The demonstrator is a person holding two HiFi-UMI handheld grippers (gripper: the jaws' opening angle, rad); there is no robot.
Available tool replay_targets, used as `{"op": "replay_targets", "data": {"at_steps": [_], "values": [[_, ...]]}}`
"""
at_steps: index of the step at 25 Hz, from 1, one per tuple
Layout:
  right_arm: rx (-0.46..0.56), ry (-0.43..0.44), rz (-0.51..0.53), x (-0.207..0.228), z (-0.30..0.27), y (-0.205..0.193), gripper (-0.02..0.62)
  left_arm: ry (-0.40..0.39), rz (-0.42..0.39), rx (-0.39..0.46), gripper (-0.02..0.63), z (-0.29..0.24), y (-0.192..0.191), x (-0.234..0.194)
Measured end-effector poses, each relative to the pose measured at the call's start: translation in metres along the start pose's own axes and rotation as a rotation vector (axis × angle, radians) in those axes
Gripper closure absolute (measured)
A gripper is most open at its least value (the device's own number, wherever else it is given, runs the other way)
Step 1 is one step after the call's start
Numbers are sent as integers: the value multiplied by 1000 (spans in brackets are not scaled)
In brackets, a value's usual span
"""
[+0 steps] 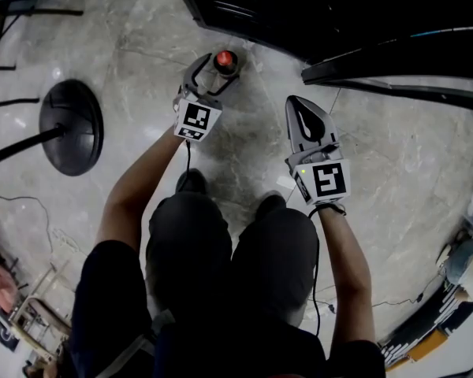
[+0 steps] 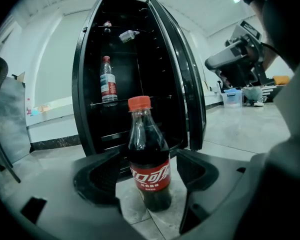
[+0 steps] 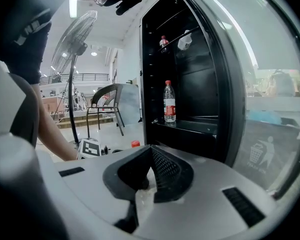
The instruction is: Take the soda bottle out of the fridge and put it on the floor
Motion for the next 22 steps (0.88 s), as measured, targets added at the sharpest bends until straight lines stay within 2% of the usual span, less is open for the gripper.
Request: {"op": "replay_targets", "data": {"at_steps": [11, 14, 22], "values": [[6, 10, 10, -4, -3, 1, 577, -1, 19, 77, 270, 48, 28, -4], [10, 12, 9, -4, -4, 2, 577, 10, 23, 108, 350, 58, 38, -6], [29, 18, 16, -7, -1, 12, 577, 9, 19, 148, 501, 75, 69, -12]]}}
Point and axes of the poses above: the fingertips, and each gripper's own axes: z backward along the fingers, x to its right, y out of its top, the point moved 1 cm from there along z, backward along the fingers, and after that the axes turned 6 degrees about y, right-handed, at the moved point
